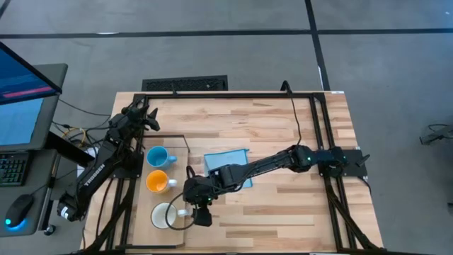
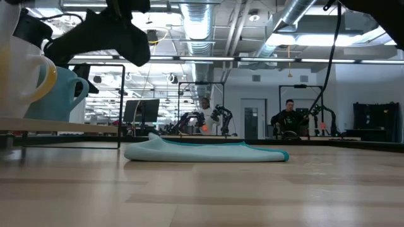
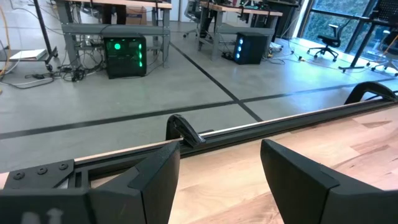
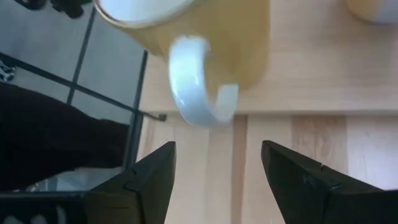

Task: Stack small to large cups/mugs on shelf
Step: Put the white and yellow mug on the shelf

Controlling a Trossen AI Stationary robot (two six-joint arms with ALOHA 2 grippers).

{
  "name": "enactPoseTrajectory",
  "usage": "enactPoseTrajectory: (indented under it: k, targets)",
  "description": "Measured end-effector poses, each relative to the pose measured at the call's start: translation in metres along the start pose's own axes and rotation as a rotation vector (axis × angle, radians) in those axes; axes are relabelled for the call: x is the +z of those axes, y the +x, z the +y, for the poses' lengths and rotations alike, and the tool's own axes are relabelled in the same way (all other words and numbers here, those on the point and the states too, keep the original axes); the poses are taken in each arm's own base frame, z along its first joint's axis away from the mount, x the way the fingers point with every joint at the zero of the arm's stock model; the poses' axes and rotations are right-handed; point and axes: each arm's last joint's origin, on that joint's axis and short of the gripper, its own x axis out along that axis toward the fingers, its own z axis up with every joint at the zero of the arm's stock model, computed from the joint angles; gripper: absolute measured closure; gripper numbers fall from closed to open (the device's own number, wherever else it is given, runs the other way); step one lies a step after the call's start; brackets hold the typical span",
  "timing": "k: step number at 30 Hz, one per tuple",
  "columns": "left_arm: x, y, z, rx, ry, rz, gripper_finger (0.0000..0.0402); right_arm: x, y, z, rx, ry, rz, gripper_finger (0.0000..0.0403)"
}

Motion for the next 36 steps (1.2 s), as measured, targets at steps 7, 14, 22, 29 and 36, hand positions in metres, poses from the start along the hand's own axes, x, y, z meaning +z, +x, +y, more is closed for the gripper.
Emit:
enactPoseTrajectory:
  k: [7,14,22,29,36]
  targets:
    - [0.000,0.000,0.000,0.000,0.000,0.000,0.0184,0.002,-0.001,-0.006,-0.058,0.037,-0.017,0.0143]
    - [0.000,0.000,0.000,0.000,0.000,0.000,0.0184,0.003,-0.002,-0.010,-0.064,0.044,-0.021,0.0143]
    - [0.000,0.000,0.000,0.000,0.000,0.000,0.0184,0.005,-0.002,-0.009,-0.053,0.036,-0.048,0.0143]
    - [0.000,0.000,0.000,0.000,0.000,0.000,0.0184,0.007,-0.002,-0.008,-0.048,0.033,-0.059,0.0143]
    - [0.000,0.000,0.000,0.000,0.000,0.000,0.0184,0.006,-0.002,-0.008,-0.050,0.035,-0.052,0.0143]
